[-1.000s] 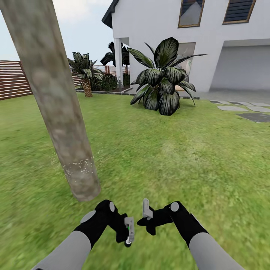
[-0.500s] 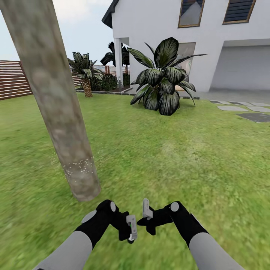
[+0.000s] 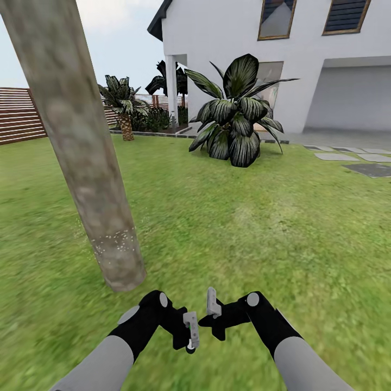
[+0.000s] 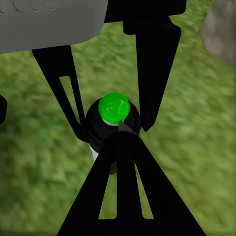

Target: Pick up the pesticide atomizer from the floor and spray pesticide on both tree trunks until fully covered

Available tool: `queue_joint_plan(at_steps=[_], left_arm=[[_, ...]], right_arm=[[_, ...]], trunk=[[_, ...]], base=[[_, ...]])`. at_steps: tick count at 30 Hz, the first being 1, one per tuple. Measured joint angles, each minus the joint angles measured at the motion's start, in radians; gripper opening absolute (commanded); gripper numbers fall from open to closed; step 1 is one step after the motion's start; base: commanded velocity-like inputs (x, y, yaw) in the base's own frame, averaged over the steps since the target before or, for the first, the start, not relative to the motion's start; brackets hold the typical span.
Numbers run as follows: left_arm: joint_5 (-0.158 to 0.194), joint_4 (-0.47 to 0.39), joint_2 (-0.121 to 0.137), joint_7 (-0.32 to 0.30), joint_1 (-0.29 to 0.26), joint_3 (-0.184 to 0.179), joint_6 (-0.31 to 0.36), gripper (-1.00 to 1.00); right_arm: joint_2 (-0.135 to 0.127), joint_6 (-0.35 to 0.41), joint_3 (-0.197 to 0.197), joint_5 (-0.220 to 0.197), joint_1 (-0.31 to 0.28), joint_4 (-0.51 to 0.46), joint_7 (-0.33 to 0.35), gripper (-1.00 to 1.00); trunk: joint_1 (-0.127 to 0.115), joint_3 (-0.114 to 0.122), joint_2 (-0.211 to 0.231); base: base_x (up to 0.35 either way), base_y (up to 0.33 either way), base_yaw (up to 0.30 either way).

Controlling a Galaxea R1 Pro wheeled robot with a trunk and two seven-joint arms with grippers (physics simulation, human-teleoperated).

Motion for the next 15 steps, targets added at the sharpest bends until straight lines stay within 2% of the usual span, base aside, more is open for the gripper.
queue_joint_plan(at_steps=[12,13,15], left_arm=[[0.004,0.001,-0.001,0.0,0.0,0.001,-0.001,-1.0],[0.014,0.001,-0.001,0.0,0.0,0.001,-0.001,-1.0],[0.061,0.002,-0.001,-0.001,0.0,0.0,-0.003,-1.0]], right_arm=[[0.0,0.0,0.0,0.0,0.0,0.0,-0.001,-1.0],[0.0,0.0,0.0,0.0,0.0,0.0,-0.001,-1.0],[0.0,0.0,0.0,0.0,0.0,0.0,-0.001,-1.0]], trunk=[[0.0,0.0,0.0],[0.0,0.0,0.0],[0.0,0.0,0.0]], base=[[0.0,0.0,0.0],[0.0,0.0,0.0],[0.0,0.0,0.0]])
